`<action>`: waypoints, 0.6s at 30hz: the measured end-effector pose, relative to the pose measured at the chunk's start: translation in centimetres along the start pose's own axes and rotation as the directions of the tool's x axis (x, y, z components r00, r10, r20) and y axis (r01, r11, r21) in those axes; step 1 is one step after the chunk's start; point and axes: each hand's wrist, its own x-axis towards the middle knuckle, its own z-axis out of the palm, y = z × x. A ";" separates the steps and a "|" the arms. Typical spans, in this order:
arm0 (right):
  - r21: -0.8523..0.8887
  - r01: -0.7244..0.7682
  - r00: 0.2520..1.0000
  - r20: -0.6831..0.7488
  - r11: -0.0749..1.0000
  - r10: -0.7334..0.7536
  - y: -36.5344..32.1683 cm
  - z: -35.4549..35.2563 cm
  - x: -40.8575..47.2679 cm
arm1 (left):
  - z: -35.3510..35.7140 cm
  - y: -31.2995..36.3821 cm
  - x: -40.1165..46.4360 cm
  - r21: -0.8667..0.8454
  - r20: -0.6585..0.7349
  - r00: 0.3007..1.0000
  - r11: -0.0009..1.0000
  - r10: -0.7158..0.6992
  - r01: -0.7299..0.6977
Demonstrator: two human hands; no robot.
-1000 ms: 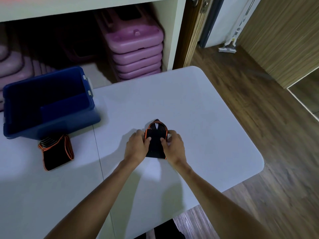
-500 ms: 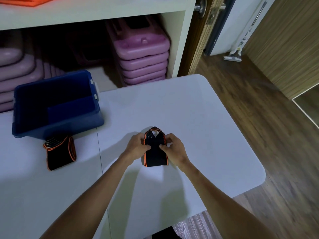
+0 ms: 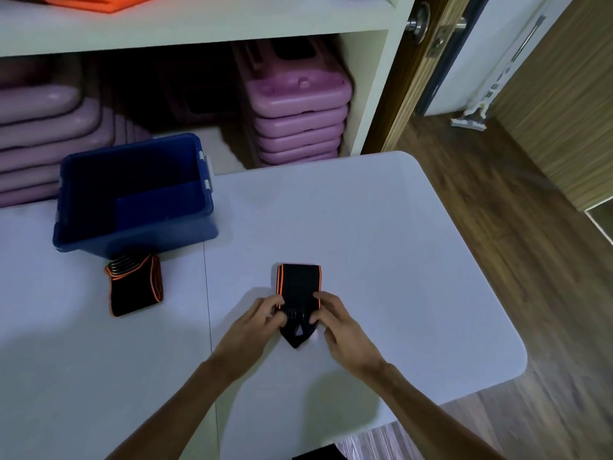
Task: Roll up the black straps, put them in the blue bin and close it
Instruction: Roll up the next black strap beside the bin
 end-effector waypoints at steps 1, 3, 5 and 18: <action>0.038 -0.025 1.000 -0.016 0.999 0.025 0.1 0.1 0.0 | 0.0 0.0 -0.4 -0.035 0.000 1.000 0.999 -0.027 0.027; 0.119 -0.067 0.992 -0.095 0.991 0.078 -0.3 -0.2 0.6 | -0.5 0.4 -0.1 -0.156 -0.036 0.990 0.980 -0.133 0.126; 0.220 -0.153 0.970 -0.153 0.963 0.189 -1.2 -0.8 1.7 | -1.2 1.2 1.1 -0.349 -0.115 0.942 0.900 -0.316 0.260; 0.442 -0.654 0.710 0.079 0.613 0.700 -3.4 -1.0 8.1 | -2.0 0.5 7.6 -0.627 0.411 0.436 0.099 -0.800 0.773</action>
